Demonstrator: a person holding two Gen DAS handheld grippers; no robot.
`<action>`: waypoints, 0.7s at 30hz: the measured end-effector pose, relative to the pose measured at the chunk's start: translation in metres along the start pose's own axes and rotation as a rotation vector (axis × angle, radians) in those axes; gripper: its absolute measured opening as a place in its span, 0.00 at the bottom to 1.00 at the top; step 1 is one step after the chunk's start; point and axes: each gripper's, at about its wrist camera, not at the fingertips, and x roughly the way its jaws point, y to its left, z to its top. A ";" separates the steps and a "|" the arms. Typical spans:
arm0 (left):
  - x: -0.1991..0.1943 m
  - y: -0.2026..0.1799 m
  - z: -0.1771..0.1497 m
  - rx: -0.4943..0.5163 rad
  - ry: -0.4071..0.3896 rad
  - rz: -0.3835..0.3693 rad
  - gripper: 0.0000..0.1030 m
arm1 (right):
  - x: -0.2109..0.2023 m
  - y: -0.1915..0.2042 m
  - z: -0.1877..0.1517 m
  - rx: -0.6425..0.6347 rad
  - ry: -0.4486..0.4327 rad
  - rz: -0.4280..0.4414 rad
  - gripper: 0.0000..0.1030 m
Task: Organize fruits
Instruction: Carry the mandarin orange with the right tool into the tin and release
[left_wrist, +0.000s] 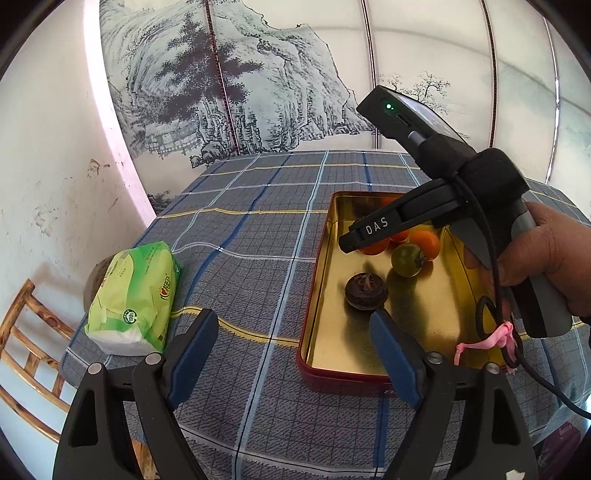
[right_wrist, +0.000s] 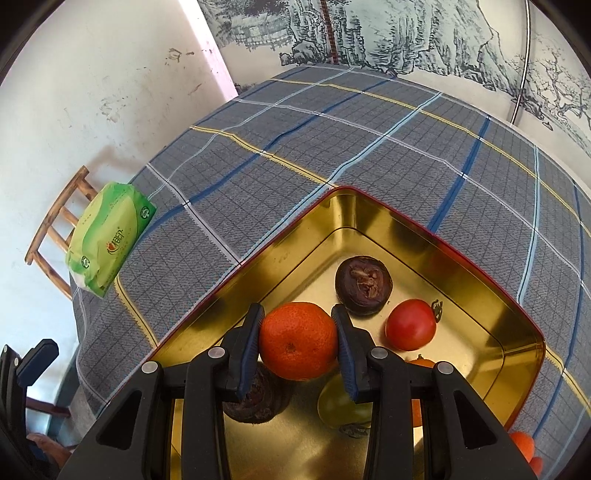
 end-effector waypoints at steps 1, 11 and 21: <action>0.000 0.000 0.000 -0.001 0.000 0.000 0.79 | 0.001 0.001 0.000 -0.001 0.001 -0.002 0.37; 0.003 0.002 -0.003 -0.009 0.012 -0.004 0.81 | 0.003 0.000 0.001 0.003 0.009 -0.017 0.38; 0.005 0.004 -0.005 -0.019 0.024 -0.006 0.82 | 0.005 -0.001 0.001 0.012 0.009 -0.017 0.38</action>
